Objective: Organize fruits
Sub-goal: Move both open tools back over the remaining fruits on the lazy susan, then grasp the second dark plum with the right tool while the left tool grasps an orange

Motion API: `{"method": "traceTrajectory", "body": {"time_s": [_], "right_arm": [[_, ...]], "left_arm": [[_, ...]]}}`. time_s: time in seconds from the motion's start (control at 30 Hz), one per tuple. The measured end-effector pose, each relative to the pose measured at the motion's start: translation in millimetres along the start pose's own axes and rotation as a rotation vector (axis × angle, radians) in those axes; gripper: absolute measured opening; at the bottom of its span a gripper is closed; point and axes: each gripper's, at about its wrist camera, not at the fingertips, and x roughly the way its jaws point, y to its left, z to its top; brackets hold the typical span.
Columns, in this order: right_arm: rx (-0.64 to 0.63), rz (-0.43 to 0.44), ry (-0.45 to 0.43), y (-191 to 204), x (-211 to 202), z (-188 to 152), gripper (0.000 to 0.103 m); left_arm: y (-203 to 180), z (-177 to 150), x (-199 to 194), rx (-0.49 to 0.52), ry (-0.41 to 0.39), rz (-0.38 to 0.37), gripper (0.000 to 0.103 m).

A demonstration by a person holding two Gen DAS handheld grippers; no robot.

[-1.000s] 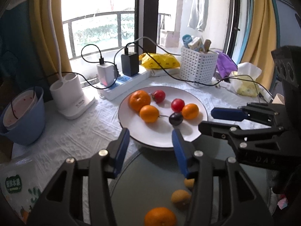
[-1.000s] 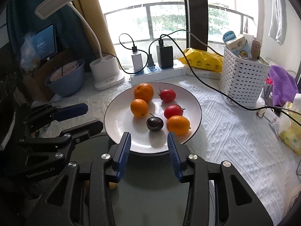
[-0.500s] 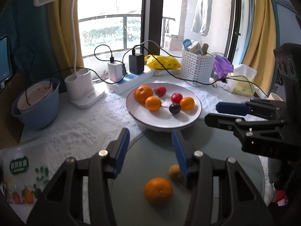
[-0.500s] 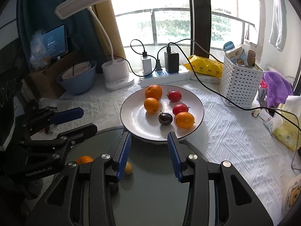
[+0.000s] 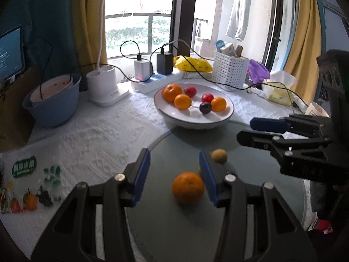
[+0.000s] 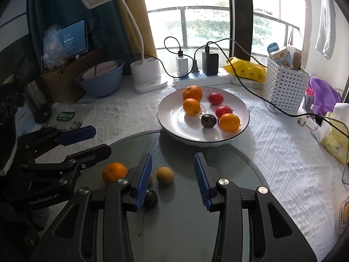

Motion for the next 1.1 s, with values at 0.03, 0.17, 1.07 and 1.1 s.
{"method": "traceTrajectory", "body": {"time_s": [0.03, 0.17, 1.07, 1.1], "right_arm": [[-0.001, 0.001, 0.002, 2, 0, -1, 0.043], [-0.002, 0.002, 0.020, 6, 4, -8, 0.043], [-0.031, 0.061, 0.141, 26, 37, -38, 0.033], [-0.029, 0.065, 0.141, 26, 37, -38, 0.032]], "left_arm": [[1, -2, 0, -0.002, 0.002, -0.001, 0.048], [2, -12, -1, -0.012, 0.012, -0.002, 0.048], [2, -31, 6, -0.025, 0.064, -0.024, 0.049], [1, -31, 7, -0.023, 0.068, -0.023, 0.049]]}}
